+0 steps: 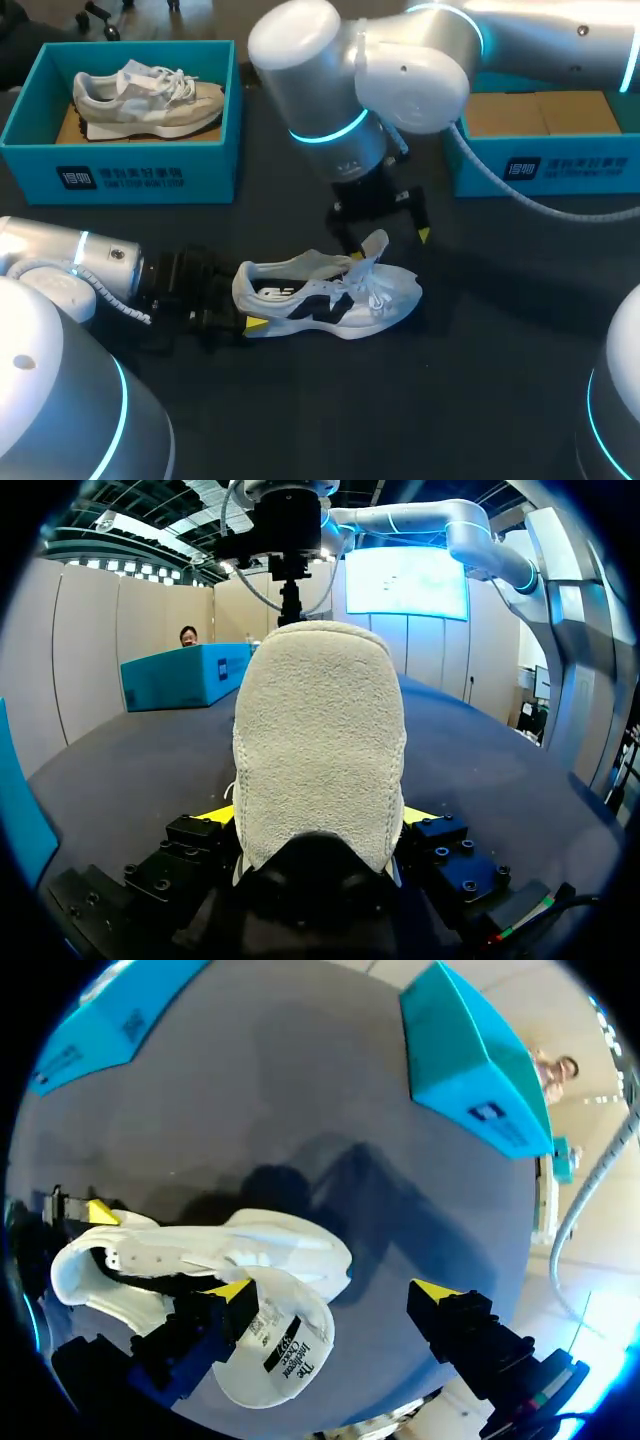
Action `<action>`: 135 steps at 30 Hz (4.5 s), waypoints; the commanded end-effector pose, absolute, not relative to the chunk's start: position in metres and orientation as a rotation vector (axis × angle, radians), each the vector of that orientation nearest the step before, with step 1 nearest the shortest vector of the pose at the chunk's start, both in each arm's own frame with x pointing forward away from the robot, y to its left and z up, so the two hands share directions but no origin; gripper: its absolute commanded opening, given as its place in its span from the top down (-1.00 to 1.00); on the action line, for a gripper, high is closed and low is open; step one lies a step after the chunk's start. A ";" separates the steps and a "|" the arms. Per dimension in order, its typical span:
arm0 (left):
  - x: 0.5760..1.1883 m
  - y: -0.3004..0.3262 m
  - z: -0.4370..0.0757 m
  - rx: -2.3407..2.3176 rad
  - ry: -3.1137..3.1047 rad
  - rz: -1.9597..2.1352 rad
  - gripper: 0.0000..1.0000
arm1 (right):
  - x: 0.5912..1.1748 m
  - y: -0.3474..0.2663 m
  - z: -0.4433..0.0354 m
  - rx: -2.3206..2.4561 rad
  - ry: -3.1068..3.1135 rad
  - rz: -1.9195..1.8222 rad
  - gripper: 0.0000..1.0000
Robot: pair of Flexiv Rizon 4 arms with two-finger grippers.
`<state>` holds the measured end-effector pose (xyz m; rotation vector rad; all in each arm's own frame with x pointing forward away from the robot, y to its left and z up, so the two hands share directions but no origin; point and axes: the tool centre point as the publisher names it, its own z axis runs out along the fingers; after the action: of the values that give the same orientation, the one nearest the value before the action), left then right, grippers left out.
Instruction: Take the shoe out of the shoebox, open the shoe tongue, remove and reinsert the insole, then place the shoe into the shoebox
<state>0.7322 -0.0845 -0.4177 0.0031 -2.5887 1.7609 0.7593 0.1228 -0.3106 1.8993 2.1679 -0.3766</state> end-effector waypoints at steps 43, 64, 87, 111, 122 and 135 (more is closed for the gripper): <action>0.732 -0.084 -0.417 0.005 -2.591 1.757 1.00 | 0.771 0.239 -0.302 0.825 2.969 -0.084 1.00; 0.732 -0.084 -0.417 0.005 -2.591 1.757 1.00 | 0.745 0.257 -0.340 0.652 3.094 0.054 1.00; 0.732 -0.084 -0.417 0.005 -2.591 1.757 1.00 | 0.735 0.247 -0.343 0.525 3.060 -0.035 1.00; 0.732 -0.084 -0.417 0.005 -2.591 1.757 1.00 | 0.745 0.254 -0.378 0.410 2.997 -0.071 1.00; 0.732 -0.084 -0.417 0.005 -2.591 1.757 1.00 | 0.749 0.244 -0.384 0.428 2.980 -0.072 0.87; 0.732 -0.084 -0.417 0.005 -2.591 1.757 1.00 | 0.761 0.244 -0.389 0.405 2.964 -0.063 0.40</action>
<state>0.7329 -0.0844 -0.4174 0.0043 -2.5890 1.7610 0.7583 0.2460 -0.3865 0.4061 2.9618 -0.0707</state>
